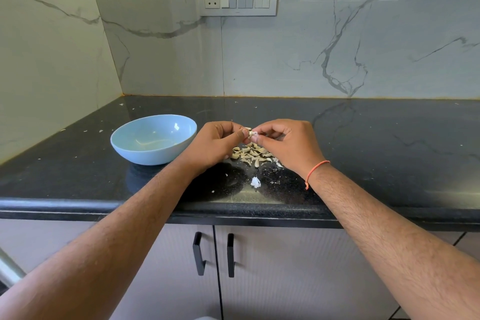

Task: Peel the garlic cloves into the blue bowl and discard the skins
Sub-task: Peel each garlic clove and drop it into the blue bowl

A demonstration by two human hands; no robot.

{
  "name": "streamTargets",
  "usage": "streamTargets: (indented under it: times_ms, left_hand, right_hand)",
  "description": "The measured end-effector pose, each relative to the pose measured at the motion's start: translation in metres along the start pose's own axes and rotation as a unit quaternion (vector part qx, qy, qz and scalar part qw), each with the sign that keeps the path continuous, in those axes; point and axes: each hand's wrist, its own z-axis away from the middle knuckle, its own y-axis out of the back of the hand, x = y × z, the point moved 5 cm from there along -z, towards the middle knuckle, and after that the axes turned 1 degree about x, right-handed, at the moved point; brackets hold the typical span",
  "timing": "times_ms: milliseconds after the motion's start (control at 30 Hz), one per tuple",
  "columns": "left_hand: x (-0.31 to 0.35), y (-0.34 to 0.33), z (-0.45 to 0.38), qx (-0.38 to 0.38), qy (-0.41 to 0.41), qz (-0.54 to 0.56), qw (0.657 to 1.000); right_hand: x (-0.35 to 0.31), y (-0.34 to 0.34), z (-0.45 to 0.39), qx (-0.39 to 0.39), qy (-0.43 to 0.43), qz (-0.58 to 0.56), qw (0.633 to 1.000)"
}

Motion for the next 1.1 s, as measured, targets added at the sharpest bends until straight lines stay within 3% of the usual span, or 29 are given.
streamTargets:
  times_ms: [367,567,833,1100]
  left_hand:
    - [0.0035,-0.0053,0.0006,-0.025,-0.001,-0.008,1.000]
    - [-0.0009,-0.0021,-0.0024,0.011,-0.010,-0.009,1.000]
    - [0.0025,-0.0002,0.0002,0.027,-0.038,-0.036,0.998]
    - [0.0004,0.0027,0.0014,0.022,0.010,0.022,0.999]
  right_hand:
    - [-0.0029,-0.0026,0.0008,-0.003,0.001,0.000,1.000]
    - [-0.0009,0.0011,-0.0010,0.009,-0.001,0.013,1.000]
    - [-0.0089,0.0034,0.0012,0.016,0.061,0.067,0.996]
    - [-0.0036,0.0037,0.0008,0.004,0.056,0.054,0.997]
